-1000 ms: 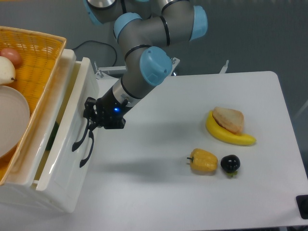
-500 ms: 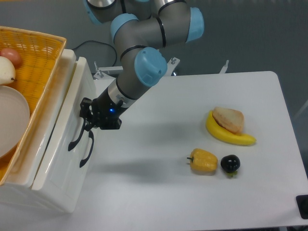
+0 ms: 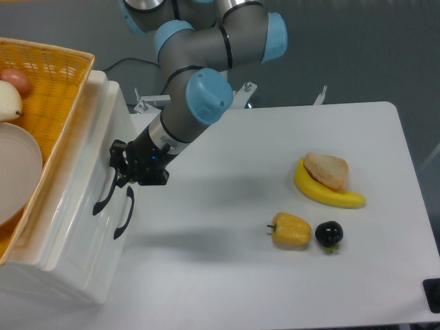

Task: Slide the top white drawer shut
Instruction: 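Keep pushing the drawer front until flush with the cabinet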

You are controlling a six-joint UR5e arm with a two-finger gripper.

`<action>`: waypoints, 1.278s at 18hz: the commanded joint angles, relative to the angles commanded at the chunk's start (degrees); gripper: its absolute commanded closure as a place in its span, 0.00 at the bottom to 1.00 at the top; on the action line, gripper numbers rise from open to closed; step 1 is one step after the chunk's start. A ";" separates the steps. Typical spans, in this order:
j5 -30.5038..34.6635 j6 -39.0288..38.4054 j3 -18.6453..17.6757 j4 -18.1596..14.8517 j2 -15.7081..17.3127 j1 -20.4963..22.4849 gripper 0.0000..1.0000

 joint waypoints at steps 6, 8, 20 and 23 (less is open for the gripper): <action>0.00 -0.44 0.00 0.79 0.00 -0.44 0.90; 0.00 -1.40 0.00 1.66 -0.09 -1.05 0.90; 0.00 -1.85 0.09 2.81 -0.53 -1.41 0.90; 0.00 -1.85 0.00 2.81 -0.62 -2.28 0.89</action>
